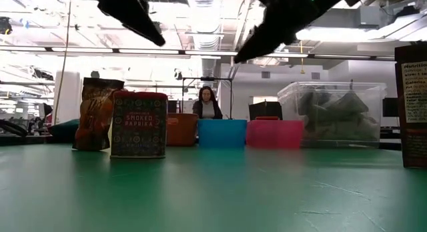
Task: Sort spices by type
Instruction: Put the red spice can into the red bin
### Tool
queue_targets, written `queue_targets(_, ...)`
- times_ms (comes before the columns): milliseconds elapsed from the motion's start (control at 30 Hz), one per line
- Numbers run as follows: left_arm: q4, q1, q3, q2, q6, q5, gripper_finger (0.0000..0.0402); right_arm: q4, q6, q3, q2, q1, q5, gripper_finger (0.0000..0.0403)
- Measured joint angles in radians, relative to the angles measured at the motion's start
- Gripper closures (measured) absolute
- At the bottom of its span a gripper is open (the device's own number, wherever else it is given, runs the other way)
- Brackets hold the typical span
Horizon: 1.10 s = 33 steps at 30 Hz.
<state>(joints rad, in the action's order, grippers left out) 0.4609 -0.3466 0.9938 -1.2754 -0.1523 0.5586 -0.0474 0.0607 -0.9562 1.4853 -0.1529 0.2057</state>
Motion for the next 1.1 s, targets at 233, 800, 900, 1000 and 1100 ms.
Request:
queue_targets(233, -0.509, -0.002, -0.300, 0.208, 0.061, 0.069, 0.0162, 0.238, 0.078, -0.021, 0.144, -0.040, -0.053, 0.0085)
queue_targets(800, -0.689, 0.000, -0.392, 0.452, 0.125, 0.208, 0.0168, -0.024, 0.139, -0.526, 0.567, -0.035, -0.158, 0.0085)
queue_targets(900, -0.643, -0.013, -0.392, 0.450, 0.096, 0.209, 0.0168, -0.107, 0.147, -0.583, 0.598, -0.027, -0.158, 0.0085)
queue_targets(1000, -0.602, -0.024, -0.392, 0.444, 0.081, 0.209, 0.0168, -0.134, 0.147, -0.612, 0.612, -0.019, -0.158, 0.0083)
queue_targets(1100, -0.582, -0.026, -0.392, 0.445, 0.083, 0.209, 0.0168, -0.135, 0.150, -0.615, 0.613, -0.014, -0.158, 0.0070)
